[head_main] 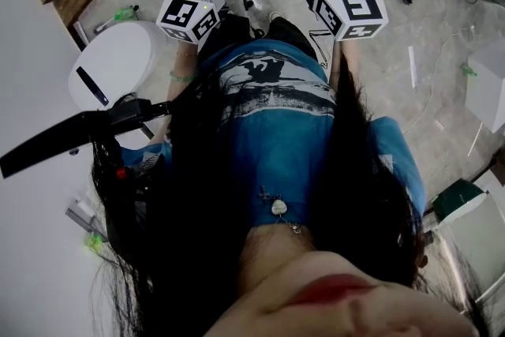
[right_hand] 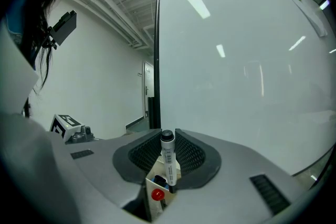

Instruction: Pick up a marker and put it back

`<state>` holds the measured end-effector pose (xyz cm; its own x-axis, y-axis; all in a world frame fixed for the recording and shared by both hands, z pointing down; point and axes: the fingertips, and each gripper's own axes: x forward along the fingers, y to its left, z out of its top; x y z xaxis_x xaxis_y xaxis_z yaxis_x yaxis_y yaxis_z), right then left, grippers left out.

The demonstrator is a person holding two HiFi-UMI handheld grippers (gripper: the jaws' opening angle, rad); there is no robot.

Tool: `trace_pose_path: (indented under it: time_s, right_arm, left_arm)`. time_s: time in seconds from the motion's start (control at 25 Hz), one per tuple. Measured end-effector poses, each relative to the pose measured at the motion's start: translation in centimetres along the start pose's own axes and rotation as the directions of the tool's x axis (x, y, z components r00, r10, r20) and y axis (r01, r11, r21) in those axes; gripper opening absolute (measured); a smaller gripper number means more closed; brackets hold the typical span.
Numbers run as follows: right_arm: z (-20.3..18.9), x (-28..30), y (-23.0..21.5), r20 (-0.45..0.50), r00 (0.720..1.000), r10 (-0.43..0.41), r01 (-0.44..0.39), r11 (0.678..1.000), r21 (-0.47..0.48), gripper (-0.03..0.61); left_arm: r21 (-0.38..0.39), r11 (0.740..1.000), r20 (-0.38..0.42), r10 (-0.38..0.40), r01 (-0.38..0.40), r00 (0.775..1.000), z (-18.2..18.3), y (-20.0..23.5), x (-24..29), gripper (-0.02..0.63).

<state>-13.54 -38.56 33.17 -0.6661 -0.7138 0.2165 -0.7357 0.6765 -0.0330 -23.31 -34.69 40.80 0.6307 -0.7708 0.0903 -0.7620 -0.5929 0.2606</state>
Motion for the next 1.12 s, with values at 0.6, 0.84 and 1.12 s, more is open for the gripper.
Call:
trace_pose_path:
  time_s: [0.6, 0.84, 1.12]
  right_arm:
    - [-6.7, 6.0, 1.2, -0.207, 0.976, 0.067, -0.119, 0.961, -0.251, 0.083]
    - [-9.6, 7.1, 1.5, -0.281, 0.957, 0.077, -0.154, 0.952, -0.265, 0.083]
    - [-10.1, 8.4, 2.2, -0.289, 0.952, 0.103, -0.184, 0.946, -0.267, 0.084]
  left_arm:
    - [0.004, 1.000, -0.022, 0.015, -0.015, 1.000, -0.8, 0.4, -0.1, -0.009]
    - [-0.004, 1.000, -0.027, 0.027, -0.027, 0.999, -1.1, 0.6, -0.3, -0.009]
    - [-0.012, 0.999, -0.036, 0.043, -0.044, 0.998, -1.3, 1.1, -0.5, -0.009]
